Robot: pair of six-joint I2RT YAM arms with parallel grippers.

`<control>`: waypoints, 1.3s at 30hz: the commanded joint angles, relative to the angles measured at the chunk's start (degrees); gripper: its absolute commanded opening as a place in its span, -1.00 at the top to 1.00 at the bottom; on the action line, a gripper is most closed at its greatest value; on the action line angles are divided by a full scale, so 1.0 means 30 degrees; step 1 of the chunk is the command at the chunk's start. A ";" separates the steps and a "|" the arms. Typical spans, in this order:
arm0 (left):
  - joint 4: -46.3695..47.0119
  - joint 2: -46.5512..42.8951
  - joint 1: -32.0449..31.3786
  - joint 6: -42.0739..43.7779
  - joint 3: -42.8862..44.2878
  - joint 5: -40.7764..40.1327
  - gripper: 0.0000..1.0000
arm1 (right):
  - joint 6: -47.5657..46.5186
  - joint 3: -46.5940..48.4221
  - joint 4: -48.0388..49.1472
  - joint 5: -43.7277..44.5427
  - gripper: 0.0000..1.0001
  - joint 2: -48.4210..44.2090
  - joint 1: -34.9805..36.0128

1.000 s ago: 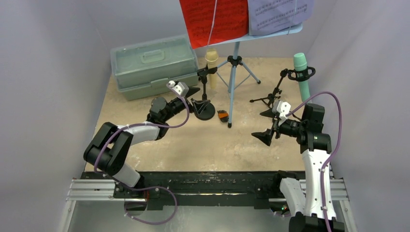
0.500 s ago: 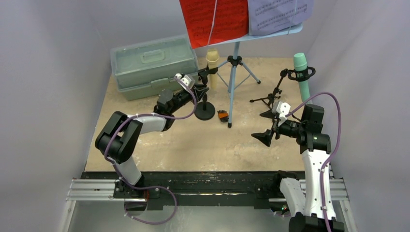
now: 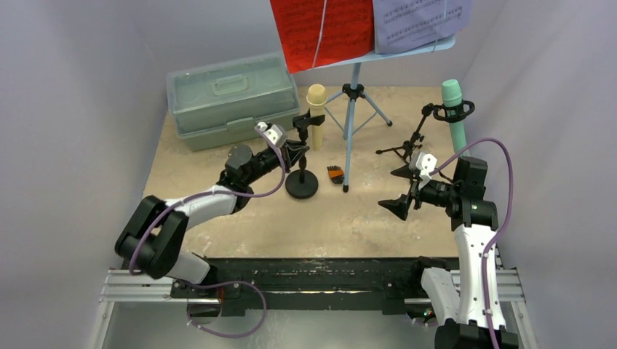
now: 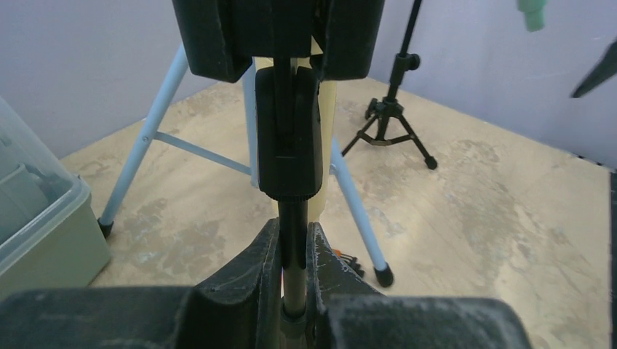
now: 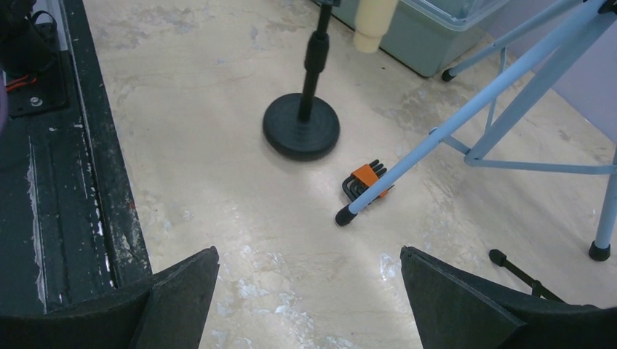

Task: Pack up the instrument practice props
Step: Pick up the microphone stand with the microphone from the center of the board, then place the microphone stand with the microphone at the center of the board.

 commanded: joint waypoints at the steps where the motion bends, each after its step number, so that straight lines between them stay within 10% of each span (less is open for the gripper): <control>1: -0.0243 -0.3901 -0.0529 -0.0974 -0.1112 0.0157 1.00 | 0.0005 -0.0071 -0.0041 -0.0309 -0.98 0.0204 0.0146; 12: -0.1880 -0.9129 -0.3612 -0.0358 -0.4154 -0.2115 1.00 | -0.0039 -0.0078 -0.0107 -0.0341 -0.98 0.0376 0.0192; 39: -0.1412 -0.8133 -0.8573 0.2410 -0.5624 -0.6090 1.00 | -0.0112 -0.0148 -0.0045 -0.0075 -0.98 0.0646 0.0415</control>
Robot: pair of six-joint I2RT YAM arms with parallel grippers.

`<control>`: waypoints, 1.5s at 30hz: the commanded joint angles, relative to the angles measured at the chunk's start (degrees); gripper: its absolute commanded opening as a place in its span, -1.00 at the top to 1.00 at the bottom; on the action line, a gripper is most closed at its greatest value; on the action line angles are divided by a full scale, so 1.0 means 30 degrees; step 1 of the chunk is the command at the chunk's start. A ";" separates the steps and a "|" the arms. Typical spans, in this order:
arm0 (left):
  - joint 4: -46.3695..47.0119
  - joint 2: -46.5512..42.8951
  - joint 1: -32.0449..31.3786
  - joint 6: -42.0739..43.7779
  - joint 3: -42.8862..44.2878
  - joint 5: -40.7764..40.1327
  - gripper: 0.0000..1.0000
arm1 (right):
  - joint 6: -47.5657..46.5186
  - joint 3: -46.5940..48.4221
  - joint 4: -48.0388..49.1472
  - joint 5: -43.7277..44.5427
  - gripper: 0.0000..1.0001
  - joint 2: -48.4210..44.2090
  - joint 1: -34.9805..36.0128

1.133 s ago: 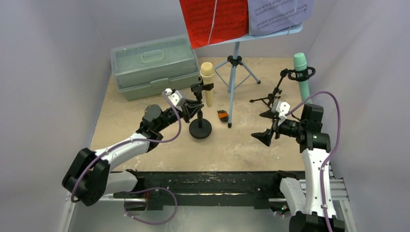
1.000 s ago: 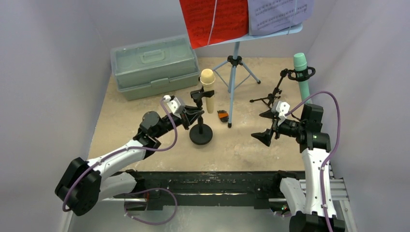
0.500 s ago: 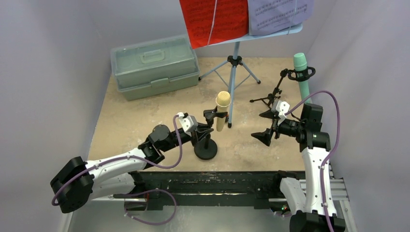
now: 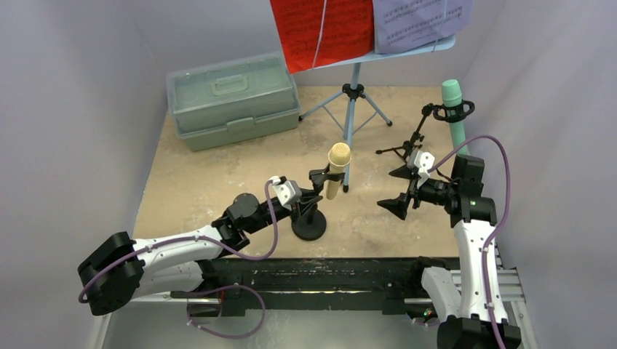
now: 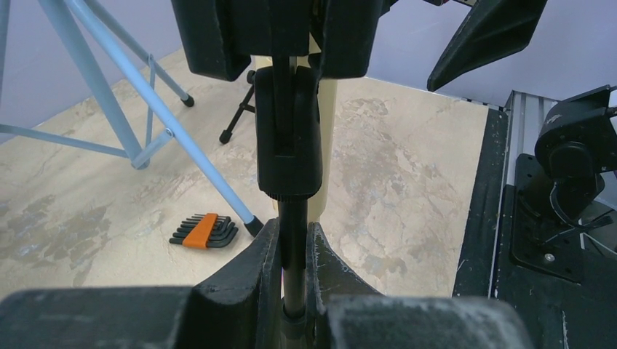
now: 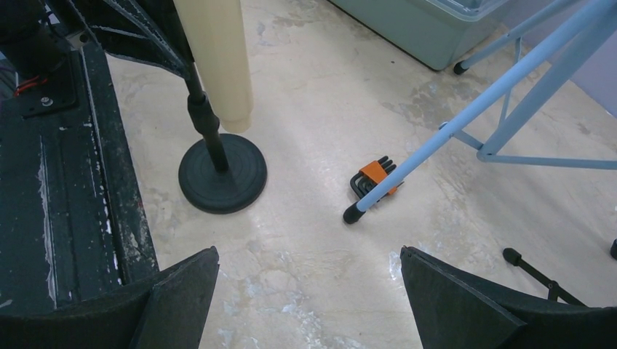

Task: Pack up the instrument practice props
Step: Place the microphone stand with the microphone at the center of the board.

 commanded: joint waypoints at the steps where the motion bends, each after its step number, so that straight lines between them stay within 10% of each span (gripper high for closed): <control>1: 0.1937 -0.0212 -0.0107 0.0386 -0.0378 -0.0771 1.00 | -0.0112 -0.0153 0.0032 -0.0094 -0.98 -0.0039 0.0117; 15: -0.0899 -0.2727 -0.0122 -0.1566 -0.1285 -0.2774 0.52 | -0.0113 -0.0175 0.0091 -0.0041 -0.98 -0.0039 0.0118; 27: -0.9629 -0.5903 -0.0107 -0.4790 0.1188 -0.5727 -0.53 | -0.0111 -0.0163 0.0157 0.0195 -0.98 0.0012 0.0118; 45: -1.7273 -1.0483 -0.0108 -0.3454 0.4463 -0.3828 -0.68 | -0.0174 -0.0153 0.0114 0.0289 -0.98 0.0166 0.0118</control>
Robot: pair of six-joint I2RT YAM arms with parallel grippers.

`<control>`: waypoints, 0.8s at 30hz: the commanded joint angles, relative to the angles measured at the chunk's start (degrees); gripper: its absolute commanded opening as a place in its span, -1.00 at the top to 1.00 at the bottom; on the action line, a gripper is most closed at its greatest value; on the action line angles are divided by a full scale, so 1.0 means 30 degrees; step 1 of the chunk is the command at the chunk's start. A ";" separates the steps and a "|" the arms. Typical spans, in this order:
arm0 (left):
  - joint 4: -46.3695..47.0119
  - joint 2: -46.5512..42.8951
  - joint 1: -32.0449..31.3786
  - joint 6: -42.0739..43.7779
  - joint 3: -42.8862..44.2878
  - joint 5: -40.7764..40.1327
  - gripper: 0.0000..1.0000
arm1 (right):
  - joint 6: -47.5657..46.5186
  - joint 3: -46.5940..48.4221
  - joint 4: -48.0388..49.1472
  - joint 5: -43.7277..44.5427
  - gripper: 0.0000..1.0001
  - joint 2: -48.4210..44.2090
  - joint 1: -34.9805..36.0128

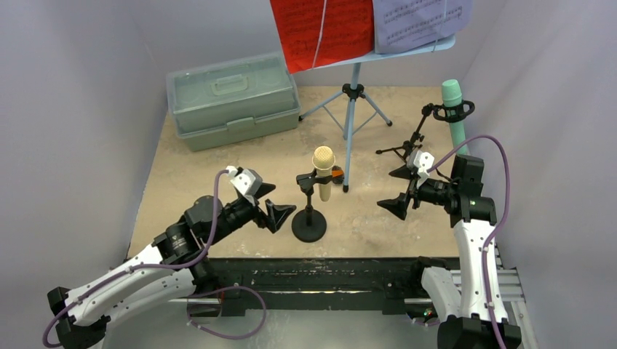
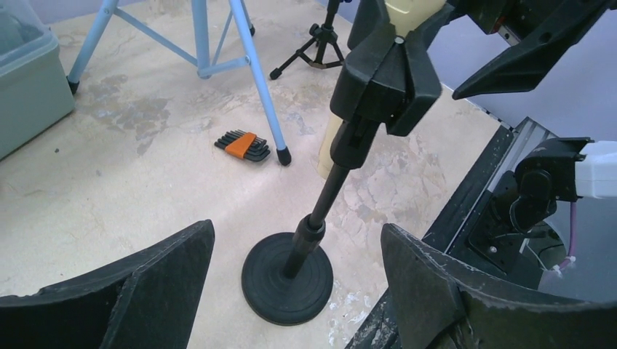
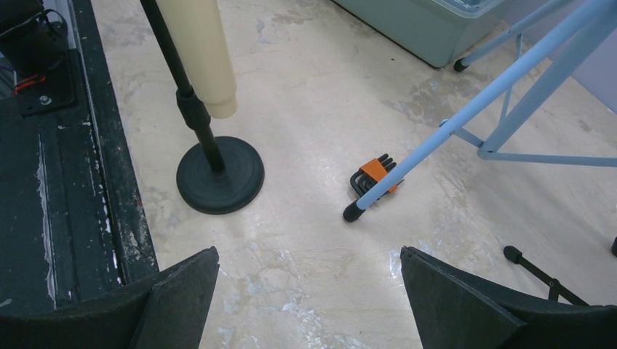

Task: Pack up the instrument practice props
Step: Place the microphone stand with the microphone at the center of the board, then remove the microphone from the microphone stand.

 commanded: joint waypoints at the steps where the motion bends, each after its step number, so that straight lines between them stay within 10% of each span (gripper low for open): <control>1: -0.0505 -0.1054 -0.0005 0.1210 0.0790 0.0713 -0.68 | -0.0238 -0.0118 0.0089 0.0131 -0.98 0.0108 0.0089; 17: 0.0660 -0.1377 -0.0006 0.0993 0.0377 -0.0135 -0.99 | -0.1888 0.0203 -0.1380 -0.0540 -0.98 0.0245 0.0089; 24: 0.0987 -0.1933 -0.0005 0.1365 0.0266 -0.0333 -0.99 | -0.7362 0.2121 -0.6733 -0.0749 -0.98 0.1385 0.0460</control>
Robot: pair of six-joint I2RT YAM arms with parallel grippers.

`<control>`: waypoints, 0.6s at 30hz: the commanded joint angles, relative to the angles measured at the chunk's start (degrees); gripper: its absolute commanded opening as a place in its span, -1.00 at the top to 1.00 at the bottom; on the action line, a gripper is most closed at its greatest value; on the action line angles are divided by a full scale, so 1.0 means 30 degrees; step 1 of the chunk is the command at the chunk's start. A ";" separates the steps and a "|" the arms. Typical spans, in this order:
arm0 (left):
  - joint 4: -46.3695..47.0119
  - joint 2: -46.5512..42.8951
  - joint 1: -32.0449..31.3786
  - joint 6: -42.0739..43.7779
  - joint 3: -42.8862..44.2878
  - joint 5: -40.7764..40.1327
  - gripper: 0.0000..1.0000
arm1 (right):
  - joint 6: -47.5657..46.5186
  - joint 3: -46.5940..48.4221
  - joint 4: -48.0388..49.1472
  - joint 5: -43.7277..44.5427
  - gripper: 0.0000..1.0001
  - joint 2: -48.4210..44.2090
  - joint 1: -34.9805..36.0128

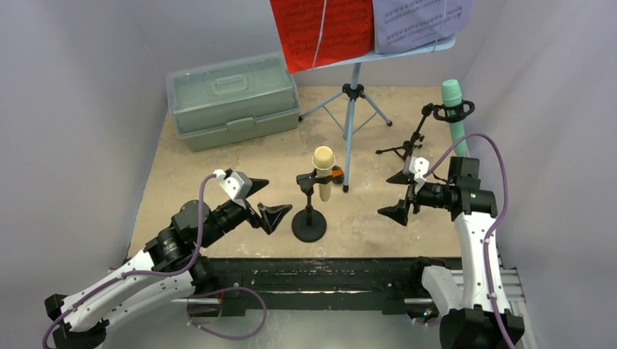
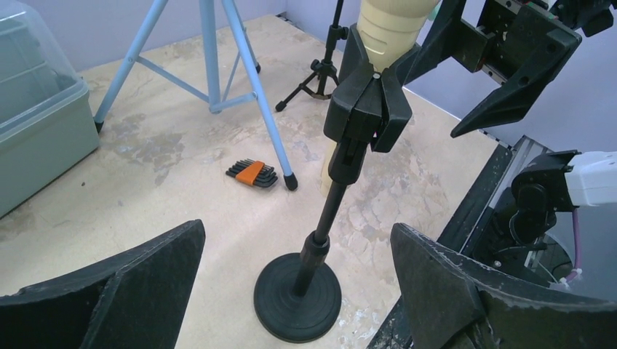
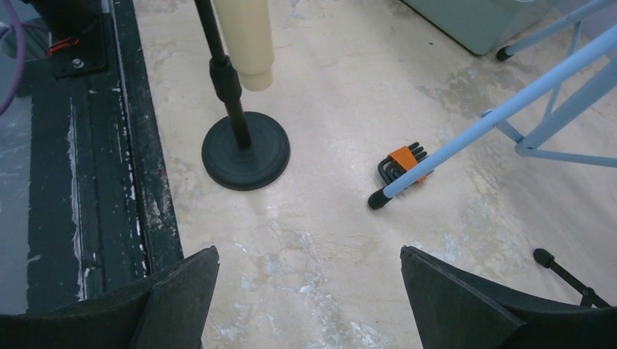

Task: Pack up the instrument practice props
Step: Remove the microphone from the microphone stand.

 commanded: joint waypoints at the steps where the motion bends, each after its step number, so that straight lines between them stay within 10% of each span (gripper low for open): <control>1: 0.1037 -0.0240 -0.0005 0.0151 0.0220 -0.0369 -1.00 | -0.4363 0.1996 -0.4274 -0.0244 -0.98 0.0830 0.0564; 18: 0.0970 0.0220 -0.0007 -0.0158 0.0114 -0.1086 -0.99 | -0.4550 0.6669 -0.5780 0.3154 -0.98 0.2375 0.3756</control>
